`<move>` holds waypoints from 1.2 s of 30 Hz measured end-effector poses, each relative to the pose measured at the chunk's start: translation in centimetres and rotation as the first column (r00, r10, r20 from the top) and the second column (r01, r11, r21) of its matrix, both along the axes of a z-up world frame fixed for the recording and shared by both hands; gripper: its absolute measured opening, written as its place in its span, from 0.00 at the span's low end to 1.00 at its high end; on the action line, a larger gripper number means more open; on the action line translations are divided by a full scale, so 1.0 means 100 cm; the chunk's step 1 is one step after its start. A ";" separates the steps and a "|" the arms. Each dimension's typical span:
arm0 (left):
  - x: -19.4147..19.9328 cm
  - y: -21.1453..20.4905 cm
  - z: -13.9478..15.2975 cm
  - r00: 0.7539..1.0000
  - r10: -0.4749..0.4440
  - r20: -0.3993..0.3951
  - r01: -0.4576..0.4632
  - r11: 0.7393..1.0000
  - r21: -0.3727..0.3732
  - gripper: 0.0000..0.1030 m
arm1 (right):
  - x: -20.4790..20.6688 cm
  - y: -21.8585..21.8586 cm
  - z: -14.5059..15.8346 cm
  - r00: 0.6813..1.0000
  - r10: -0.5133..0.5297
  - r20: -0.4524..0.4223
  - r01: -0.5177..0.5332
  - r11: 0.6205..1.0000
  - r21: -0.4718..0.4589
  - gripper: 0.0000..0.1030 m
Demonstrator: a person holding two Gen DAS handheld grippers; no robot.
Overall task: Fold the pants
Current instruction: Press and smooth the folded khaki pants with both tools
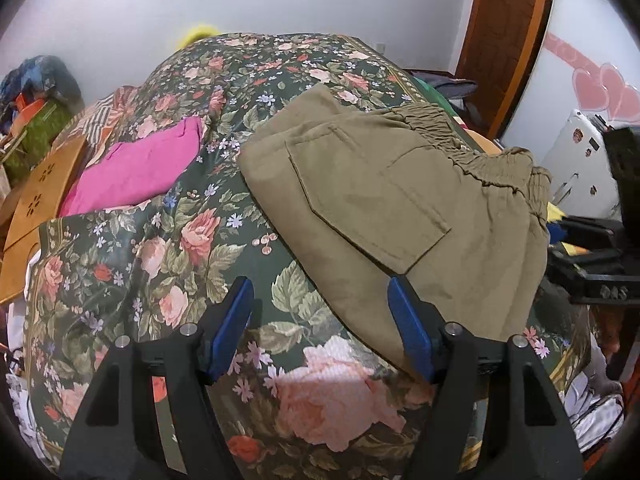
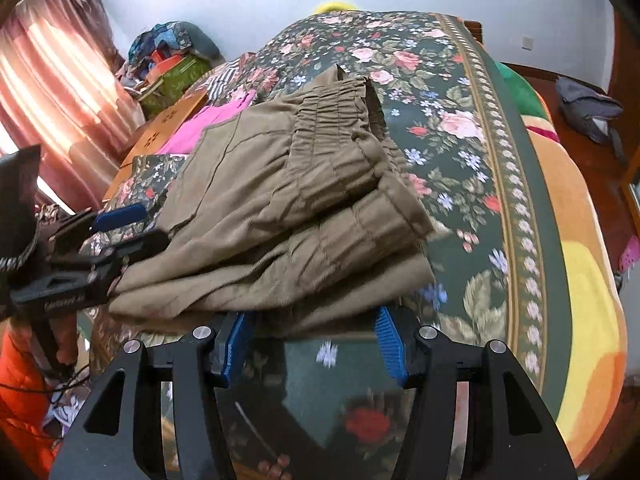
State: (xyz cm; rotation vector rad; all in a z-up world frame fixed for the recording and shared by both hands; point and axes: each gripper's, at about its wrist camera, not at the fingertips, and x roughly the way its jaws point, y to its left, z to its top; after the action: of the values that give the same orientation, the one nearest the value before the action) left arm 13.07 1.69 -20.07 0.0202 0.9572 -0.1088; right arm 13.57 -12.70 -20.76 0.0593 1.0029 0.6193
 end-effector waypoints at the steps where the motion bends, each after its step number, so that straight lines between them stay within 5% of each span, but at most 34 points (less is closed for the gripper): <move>1: -0.001 0.001 0.000 1.000 0.008 -0.004 -0.008 1.000 -0.010 0.68 | 0.005 0.002 -0.002 1.000 0.008 -0.003 -0.008 1.000 -0.005 0.50; 15: 0.018 -0.025 -0.001 0.999 0.036 -0.038 -0.040 0.993 -0.107 0.67 | 0.064 0.001 -0.009 0.999 0.035 0.005 -0.035 0.999 -0.031 0.51; 27: 0.061 0.038 0.034 0.991 0.106 0.079 -0.107 0.994 0.016 0.67 | 0.024 -0.046 0.014 0.996 -0.083 0.030 0.084 0.996 -0.029 0.53; 33: 0.126 0.077 0.012 0.994 0.109 0.030 -0.112 0.987 0.118 0.67 | 0.008 -0.046 0.034 0.989 -0.143 0.043 0.141 0.989 0.038 0.55; 36: 0.155 0.095 -0.006 0.994 0.102 -0.024 -0.099 0.989 0.109 0.67 | 0.002 -0.031 0.040 0.990 -0.132 0.055 0.129 0.990 0.052 0.59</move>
State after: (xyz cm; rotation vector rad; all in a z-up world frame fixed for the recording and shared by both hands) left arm 28.59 11.19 -20.65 0.0698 0.9907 0.0359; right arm 13.79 -15.78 -16.78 0.1479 0.9202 0.5223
